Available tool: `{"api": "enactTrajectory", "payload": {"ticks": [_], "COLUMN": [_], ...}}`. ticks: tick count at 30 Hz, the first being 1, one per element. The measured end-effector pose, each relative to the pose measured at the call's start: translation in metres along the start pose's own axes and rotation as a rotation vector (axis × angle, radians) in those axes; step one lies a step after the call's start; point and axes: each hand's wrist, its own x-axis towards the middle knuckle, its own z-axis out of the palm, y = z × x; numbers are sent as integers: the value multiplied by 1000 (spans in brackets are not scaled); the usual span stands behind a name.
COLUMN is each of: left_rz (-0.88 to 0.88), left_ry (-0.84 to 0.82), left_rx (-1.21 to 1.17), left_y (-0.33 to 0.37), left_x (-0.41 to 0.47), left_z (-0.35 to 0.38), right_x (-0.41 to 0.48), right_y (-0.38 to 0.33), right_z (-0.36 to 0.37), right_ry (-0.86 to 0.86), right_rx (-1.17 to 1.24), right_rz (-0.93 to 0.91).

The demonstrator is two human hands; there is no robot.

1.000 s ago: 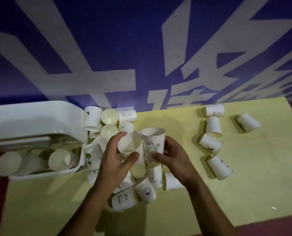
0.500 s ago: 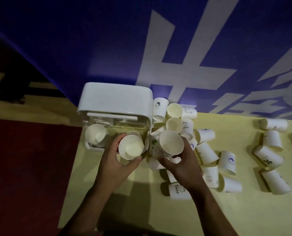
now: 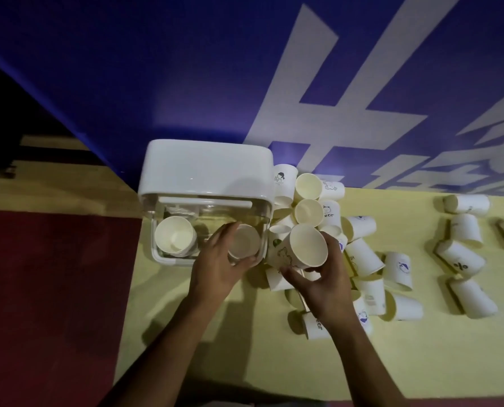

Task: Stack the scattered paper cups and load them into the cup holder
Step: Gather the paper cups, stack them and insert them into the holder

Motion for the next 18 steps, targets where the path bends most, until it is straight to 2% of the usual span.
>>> {"api": "enactTrajectory", "payload": {"ticks": [5, 9, 12, 16, 18], "left_rz": [-91, -122, -93, -149, -169], "left_ry": [-51, -109, -112, -82, -26], "left_rx": [73, 33, -107, -445, -538], "left_y": [-7, -8, -17, -18, -10], "left_x": [5, 11, 3, -9, -11], "left_z": [3, 0, -4, -13, -17], "right_x": [-2, 3, 10, 17, 21], "right_y": [3, 0, -6, -15, -14], "right_z": [8, 27, 45, 69, 78], "right_ry": [-5, -37, -69, -70, -79], "right_rx": [-25, -67, -89, -90, -119], "right_rz": [-3, -52, -148, -221, -236]}}
